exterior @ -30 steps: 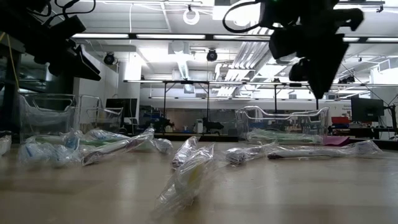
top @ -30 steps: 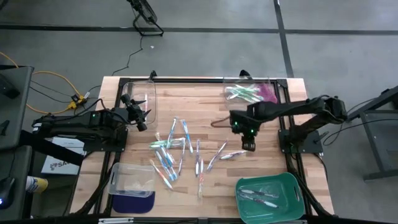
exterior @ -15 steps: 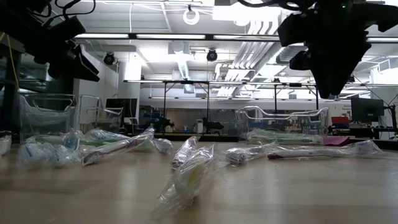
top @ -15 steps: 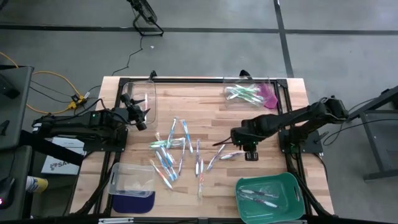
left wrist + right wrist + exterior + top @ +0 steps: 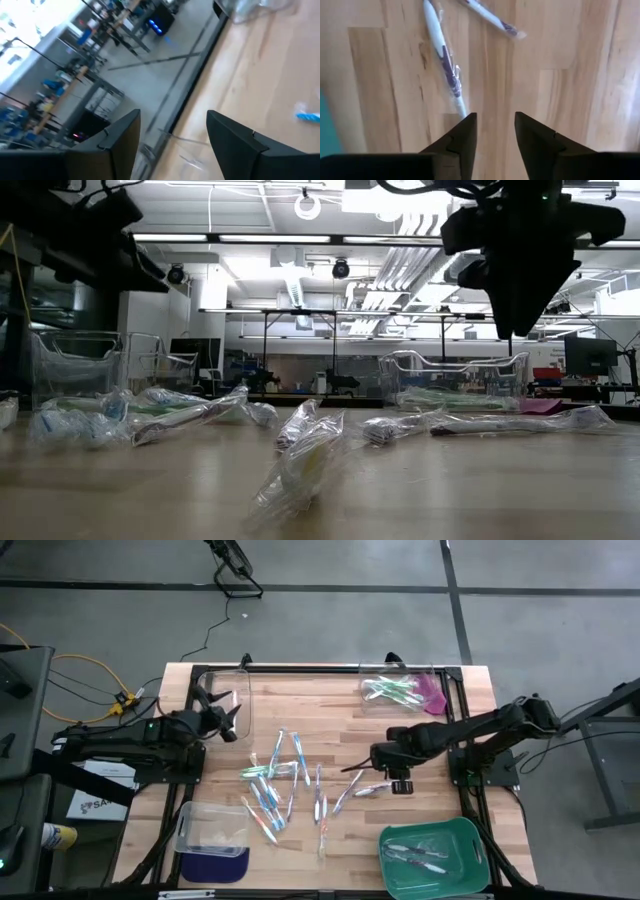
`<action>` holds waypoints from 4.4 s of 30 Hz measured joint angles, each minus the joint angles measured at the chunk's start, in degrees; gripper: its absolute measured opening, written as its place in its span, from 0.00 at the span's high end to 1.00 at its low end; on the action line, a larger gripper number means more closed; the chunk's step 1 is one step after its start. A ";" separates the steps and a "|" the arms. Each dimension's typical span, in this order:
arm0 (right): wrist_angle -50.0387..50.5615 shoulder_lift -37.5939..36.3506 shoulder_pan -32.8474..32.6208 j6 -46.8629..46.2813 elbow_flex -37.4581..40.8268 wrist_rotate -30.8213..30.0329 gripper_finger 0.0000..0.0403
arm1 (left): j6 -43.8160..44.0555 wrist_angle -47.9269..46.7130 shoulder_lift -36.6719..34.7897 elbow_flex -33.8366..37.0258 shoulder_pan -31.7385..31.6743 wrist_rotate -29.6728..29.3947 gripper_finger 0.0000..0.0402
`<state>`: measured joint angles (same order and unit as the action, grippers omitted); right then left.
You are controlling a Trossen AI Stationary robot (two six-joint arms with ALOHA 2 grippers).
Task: Pick & Place Toothbrushes
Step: Put the violet toothbrush into the green bin
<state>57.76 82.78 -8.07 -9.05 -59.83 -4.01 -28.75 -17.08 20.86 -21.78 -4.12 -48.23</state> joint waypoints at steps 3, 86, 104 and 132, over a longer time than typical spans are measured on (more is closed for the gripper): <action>-0.49 0.02 0.38 -0.23 0.00 -0.11 0.59 | -3.78 4.24 -0.02 0.00 0.00 -0.13 0.45; -20.45 12.24 -7.31 -2.19 4.40 3.09 0.97 | 6.58 -4.21 0.00 0.00 0.02 10.38 0.45; 12.73 12.02 -14.43 -17.57 -14.67 3.27 0.97 | 8.21 -4.92 -0.02 0.00 0.02 13.38 0.45; 17.02 11.91 -35.68 -42.29 -23.82 0.34 0.96 | 10.18 -6.14 -0.02 0.00 0.02 13.53 0.45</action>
<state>74.78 94.70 -43.75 -51.33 -83.66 -3.66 -18.57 -23.22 20.84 -21.78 -4.10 -34.70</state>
